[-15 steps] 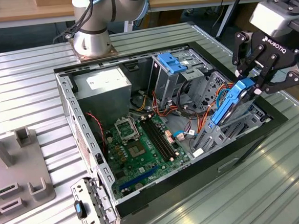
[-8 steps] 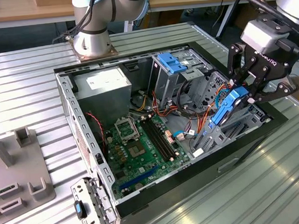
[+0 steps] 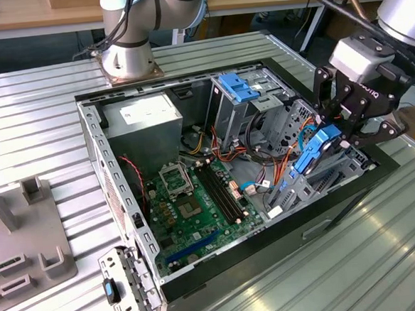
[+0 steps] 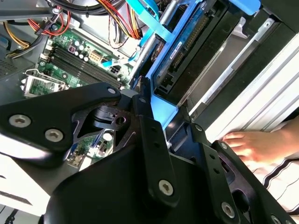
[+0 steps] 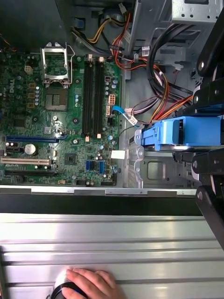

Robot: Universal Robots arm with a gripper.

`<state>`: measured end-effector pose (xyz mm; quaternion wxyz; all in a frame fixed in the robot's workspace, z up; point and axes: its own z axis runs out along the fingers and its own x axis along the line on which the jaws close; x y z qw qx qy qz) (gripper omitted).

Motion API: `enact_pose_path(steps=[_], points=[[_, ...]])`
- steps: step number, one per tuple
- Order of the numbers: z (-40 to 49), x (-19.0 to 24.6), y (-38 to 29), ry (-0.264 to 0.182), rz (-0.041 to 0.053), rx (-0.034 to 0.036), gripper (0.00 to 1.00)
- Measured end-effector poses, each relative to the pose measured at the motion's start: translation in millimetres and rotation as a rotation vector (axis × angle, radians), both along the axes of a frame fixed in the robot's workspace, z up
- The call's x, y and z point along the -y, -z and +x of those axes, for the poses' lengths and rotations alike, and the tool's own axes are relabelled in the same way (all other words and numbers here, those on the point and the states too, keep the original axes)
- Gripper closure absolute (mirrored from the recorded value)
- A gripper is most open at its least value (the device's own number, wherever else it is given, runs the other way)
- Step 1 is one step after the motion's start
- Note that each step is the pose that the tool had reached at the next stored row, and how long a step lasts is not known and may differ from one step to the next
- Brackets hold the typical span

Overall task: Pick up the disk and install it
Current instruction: 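Insert the disk into the insertion slot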

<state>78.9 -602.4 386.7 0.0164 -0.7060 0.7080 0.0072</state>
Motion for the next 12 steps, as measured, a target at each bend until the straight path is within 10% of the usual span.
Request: enact_pose_path(steps=[12], points=[[0.0,0.1,8.1,0.0,-0.0002,0.0,0.56]])
